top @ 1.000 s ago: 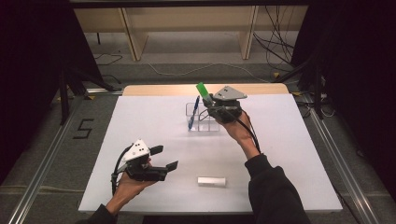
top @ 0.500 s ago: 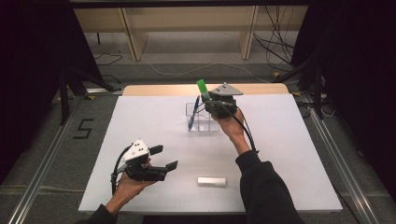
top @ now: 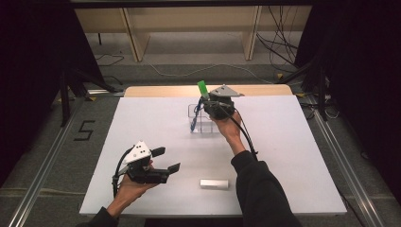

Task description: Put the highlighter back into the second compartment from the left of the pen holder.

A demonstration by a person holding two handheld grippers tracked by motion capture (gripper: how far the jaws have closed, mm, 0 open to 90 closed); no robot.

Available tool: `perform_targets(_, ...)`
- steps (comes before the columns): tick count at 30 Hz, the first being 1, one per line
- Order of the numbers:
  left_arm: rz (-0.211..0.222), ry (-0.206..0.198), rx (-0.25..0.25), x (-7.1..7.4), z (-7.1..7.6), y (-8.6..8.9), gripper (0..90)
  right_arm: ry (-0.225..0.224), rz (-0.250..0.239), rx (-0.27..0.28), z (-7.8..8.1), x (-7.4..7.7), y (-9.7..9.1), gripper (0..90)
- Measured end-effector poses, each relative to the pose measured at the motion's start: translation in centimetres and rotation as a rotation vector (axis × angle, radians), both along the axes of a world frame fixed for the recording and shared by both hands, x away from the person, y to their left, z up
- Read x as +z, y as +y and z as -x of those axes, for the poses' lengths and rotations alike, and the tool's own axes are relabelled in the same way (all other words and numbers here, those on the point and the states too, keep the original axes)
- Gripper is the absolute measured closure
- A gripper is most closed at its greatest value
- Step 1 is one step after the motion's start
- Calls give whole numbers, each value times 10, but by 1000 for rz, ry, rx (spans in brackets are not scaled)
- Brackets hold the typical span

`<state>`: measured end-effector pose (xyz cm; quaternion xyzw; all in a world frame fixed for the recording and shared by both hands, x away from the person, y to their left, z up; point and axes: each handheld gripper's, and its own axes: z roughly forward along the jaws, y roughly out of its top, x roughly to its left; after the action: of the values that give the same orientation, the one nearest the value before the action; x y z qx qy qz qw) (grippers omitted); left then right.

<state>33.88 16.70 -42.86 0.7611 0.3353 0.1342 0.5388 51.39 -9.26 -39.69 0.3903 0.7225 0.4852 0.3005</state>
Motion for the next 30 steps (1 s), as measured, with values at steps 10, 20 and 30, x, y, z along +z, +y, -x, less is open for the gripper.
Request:
perform_targets(10,2,0,-2,0,0,0,160,8,-9,-10,-4,-7,5,669)
perform_targets(20,-1,-1,-5,0,0,0,161,23,-12,-14,-4,-13,10,669)
perform_targets(30,-2,0,-6,0,0,0,160,38,-19,-22,-3,-17,14,668)
